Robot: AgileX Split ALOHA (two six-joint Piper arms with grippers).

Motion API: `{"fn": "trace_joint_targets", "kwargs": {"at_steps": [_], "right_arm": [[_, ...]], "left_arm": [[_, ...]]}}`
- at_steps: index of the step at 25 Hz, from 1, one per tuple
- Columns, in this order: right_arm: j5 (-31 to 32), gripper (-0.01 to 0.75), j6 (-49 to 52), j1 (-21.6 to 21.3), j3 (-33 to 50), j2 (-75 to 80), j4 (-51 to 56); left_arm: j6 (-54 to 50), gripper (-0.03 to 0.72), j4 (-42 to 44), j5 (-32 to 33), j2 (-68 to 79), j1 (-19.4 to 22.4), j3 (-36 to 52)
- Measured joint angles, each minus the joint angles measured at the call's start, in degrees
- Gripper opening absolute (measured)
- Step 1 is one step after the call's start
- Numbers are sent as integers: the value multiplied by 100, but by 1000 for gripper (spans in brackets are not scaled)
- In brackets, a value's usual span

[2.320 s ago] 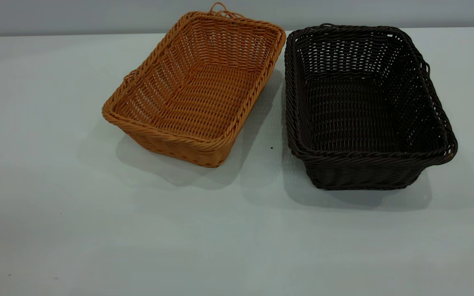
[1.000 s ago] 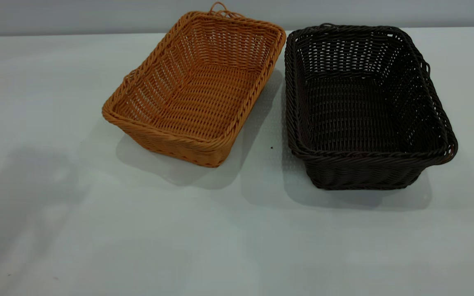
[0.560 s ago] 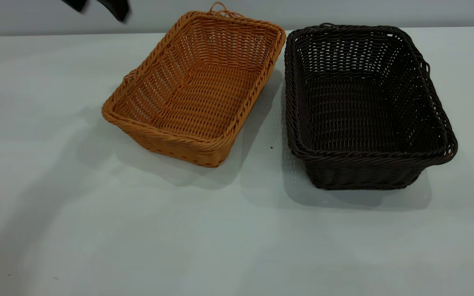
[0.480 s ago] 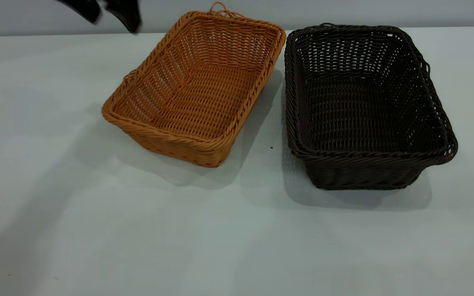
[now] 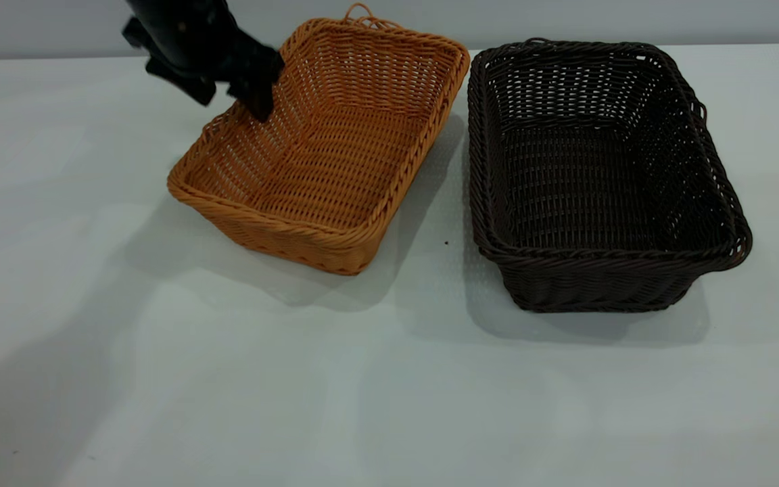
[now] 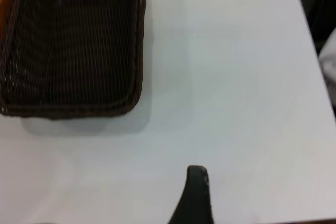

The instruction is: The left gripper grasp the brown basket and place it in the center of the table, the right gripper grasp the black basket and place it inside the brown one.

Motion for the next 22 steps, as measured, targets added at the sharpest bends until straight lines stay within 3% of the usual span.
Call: {"fn": "trace_joint_targets", "kwargs": {"at_steps": [5,12,18,22], "right_arm": [[-279,583,-17,0,-245,1404,641],[-560,583,-401,0,-287,3155,1751],[-702,583,-773,17,-292,4562,3275],[-1021,583,-785,384,-319,5390,4422]], "left_arm": [[0,465,0,-313,250,0,0],[0,95,-26,-609,302,-11,-47],[97,81,-30,-206,-308,61,-284],[132,80,49,-191,-883,217,-291]]}}
